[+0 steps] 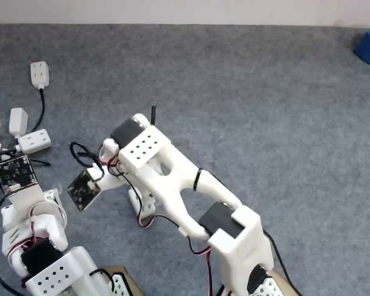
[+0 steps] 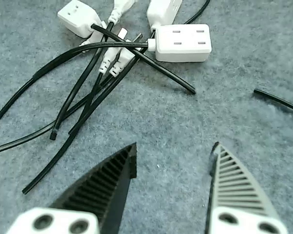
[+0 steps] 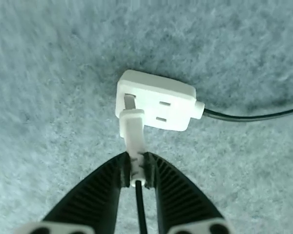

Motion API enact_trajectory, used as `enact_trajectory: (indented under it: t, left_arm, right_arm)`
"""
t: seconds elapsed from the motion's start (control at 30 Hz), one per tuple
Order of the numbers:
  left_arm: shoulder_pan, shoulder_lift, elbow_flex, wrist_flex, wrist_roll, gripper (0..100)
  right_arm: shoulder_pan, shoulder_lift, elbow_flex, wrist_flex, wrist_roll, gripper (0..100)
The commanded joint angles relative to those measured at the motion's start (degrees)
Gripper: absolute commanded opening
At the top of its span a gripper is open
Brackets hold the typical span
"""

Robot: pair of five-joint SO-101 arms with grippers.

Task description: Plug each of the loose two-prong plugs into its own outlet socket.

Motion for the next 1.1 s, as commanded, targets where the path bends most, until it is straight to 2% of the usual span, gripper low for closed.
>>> enact_trajectory:
  t: [0.0,0.17,0.47,0.63,1.07]
  left_arm:
    - [-0.7,0.0,-2.4,-1.0,0.1,25]
    - [-0.7,0.0,-4.4,-0.9,0.1,25]
    - [-0.7,0.1,-7.2,-0.8,0.1,25]
    - [-0.8,0.1,-9.5,-0.8,0.1,25]
    - [-0.8,0.1,-11.6,-0.8,0.1,25]
  right_arm:
    - [-2.4,-2.4,0.0,1.8,-1.2,0.7]
    - [-4.9,-2.5,0.0,5.3,-1.8,0.7]
    - [-7.4,-2.2,0.0,5.2,-6.6,0.7]
    - [-7.8,-0.5,1.5,0.1,-11.7,0.7]
    - [-9.9,5.6,3.5,-1.9,-15.4,0.7]
